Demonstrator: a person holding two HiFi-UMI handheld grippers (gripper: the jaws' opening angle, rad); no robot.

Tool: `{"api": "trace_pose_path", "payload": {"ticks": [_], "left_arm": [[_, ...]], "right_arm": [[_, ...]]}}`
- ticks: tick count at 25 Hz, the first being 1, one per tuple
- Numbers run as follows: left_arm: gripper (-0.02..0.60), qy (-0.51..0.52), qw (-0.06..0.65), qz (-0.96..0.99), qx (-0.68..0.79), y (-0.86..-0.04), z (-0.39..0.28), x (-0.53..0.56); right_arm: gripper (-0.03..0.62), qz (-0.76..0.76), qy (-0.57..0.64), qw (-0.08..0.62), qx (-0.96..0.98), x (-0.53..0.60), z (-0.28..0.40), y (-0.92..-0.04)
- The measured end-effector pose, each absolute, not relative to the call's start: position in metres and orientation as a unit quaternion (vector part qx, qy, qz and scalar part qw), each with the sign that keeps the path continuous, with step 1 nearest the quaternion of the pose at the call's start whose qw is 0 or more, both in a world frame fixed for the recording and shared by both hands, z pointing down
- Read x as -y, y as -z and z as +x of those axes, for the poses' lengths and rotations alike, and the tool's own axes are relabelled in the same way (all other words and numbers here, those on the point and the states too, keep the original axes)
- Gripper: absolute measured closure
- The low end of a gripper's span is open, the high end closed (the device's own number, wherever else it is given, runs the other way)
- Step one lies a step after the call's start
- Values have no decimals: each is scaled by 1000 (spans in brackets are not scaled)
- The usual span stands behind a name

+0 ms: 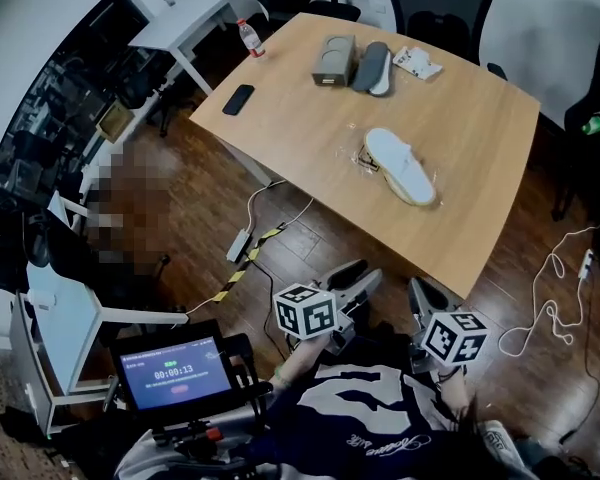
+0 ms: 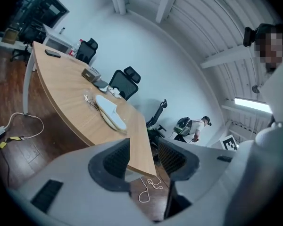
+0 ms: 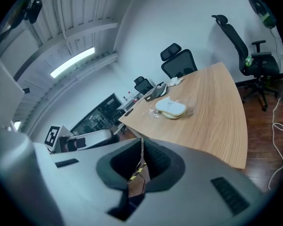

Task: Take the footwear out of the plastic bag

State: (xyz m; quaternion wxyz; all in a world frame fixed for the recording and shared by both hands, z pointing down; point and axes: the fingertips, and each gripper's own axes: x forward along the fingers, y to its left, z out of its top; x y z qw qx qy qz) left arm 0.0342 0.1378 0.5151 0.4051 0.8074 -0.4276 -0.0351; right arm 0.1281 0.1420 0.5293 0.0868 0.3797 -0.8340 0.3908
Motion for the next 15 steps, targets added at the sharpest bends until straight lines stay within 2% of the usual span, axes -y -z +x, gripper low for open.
{"api": "trace_pose_path", "payload": {"ticks": [6,15], "left_arm": [[396,31,376,820,430,-498,30,-156],[493,40,349,839,415,-480,1,-198]], "right_arm": [[594,359,-385,77,847,-169,111,-519],[594,369,-374,74,848,-202,77,-504]]}}
